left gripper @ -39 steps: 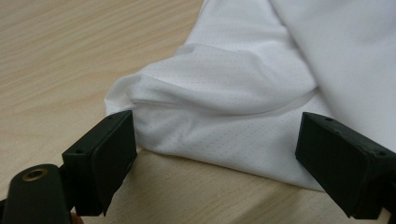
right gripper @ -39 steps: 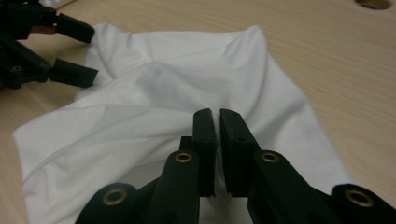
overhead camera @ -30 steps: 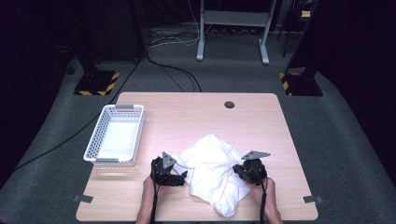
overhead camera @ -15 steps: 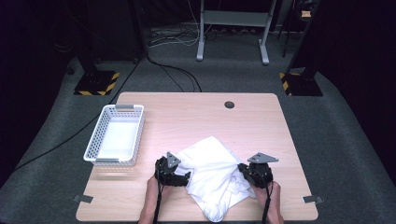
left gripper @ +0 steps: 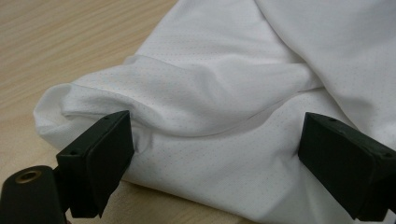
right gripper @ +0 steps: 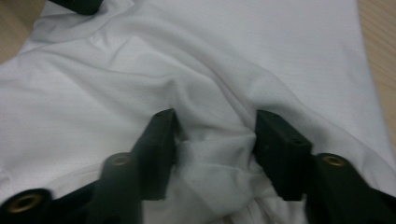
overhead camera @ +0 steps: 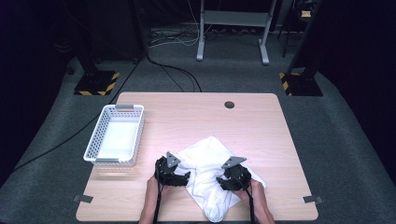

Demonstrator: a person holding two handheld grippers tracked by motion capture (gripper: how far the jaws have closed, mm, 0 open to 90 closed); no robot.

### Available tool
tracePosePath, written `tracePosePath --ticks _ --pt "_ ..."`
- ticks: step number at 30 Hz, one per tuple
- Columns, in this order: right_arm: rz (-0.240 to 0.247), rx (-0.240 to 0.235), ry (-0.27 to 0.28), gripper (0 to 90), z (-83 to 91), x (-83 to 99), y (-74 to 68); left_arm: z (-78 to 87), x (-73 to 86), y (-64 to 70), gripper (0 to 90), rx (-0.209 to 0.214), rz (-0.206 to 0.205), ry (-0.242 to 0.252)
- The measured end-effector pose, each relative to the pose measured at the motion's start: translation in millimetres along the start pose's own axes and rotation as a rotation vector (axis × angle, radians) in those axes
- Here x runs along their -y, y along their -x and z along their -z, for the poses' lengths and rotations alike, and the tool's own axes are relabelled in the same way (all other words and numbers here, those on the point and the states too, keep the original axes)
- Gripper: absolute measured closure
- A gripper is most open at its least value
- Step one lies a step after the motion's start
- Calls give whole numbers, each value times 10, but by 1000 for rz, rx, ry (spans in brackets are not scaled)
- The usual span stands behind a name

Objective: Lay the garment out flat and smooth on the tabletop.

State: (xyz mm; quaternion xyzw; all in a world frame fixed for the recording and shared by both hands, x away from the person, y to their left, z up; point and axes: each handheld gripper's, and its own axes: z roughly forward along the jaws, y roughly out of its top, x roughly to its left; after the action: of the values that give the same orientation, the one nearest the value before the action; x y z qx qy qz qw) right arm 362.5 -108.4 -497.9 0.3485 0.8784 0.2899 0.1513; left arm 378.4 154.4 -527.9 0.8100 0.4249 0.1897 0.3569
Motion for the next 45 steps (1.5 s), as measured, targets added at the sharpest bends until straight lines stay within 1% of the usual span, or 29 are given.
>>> tracePosePath --ticks 3,4,5,8,10,13,14,15,16,17,18,20,21,22,23,25,27,28,30,31,33,36,38,39,40,42,43,44,45 --pt "0 0 0 538 0 0 0 2 0 -2 101 -2 -4 -1" --pt "-14 -23 53 745 27 29 27 1 0 -2 102 -2 -4 -1" --pt "-26 -26 67 781 51 34 45 1 0 -3 102 -2 -4 -2" --pt "-57 11 119 809 178 45 151 1 0 -3 102 -2 -4 -1" --pt "-116 70 156 811 315 55 344 1 0 -3 102 -2 -4 -1" --pt "-137 94 154 808 349 61 422 2 0 -5 105 -2 -2 0" --pt "-157 126 136 802 355 74 507 2 1 -5 107 -2 -1 0" --pt "-180 153 92 768 311 109 595 2 0 -5 107 -2 -1 0" --pt "-180 153 92 768 311 109 595 2 0 -5 107 -2 -1 0" --pt "-206 161 69 647 275 154 631 2 0 -5 107 -2 -1 0" --pt "-206 161 69 647 275 154 631 2 0 -5 107 -2 -1 0" --pt "-219 154 99 542 312 173 614 2 1 -5 107 -3 -1 0" --pt "-219 148 143 483 369 174 572 2 1 -5 107 -3 -1 0" --pt "-211 143 170 451 406 169 539 2 0 -5 107 -3 -2 0" --pt "-177 104 238 390 480 130 413 2 0 -5 107 -3 -1 0" --pt "-156 94 234 348 471 99 353 2 0 -5 107 -3 -1 0" --pt "-100 96 161 329 366 36 265 2 0 -5 107 -3 -1 0" --pt "-88 108 134 343 309 23 248 2 1 -5 107 -3 -1 0" --pt "-67 119 61 533 149 21 239 4 1 -5 110 -4 0 1" --pt "-71 111 49 610 103 33 255 4 1 -5 112 -5 1 1" --pt "-95 107 62 744 90 59 307 4 1 -6 112 -5 1 1" --pt "-138 101 101 838 173 85 419 4 1 -6 112 -5 1 1" --pt "-158 126 121 865 256 91 511 3 1 -6 112 -5 1 1" --pt "-185 176 141 883 359 94 631 4 1 -7 112 -4 1 1" --pt "-185 176 141 883 359 94 631 4 1 -7 113 -4 1 1" --pt "-215 216 143 879 421 114 759 4 1 -7 113 -5 0 1" --pt "-238 210 140 835 434 131 818 4 1 -6 113 -5 1 1" --pt "-254 185 143 771 442 144 850 4 1 -6 113 -5 1 1" --pt "-248 93 175 577 449 150 810 4 1 -7 113 -5 1 1"
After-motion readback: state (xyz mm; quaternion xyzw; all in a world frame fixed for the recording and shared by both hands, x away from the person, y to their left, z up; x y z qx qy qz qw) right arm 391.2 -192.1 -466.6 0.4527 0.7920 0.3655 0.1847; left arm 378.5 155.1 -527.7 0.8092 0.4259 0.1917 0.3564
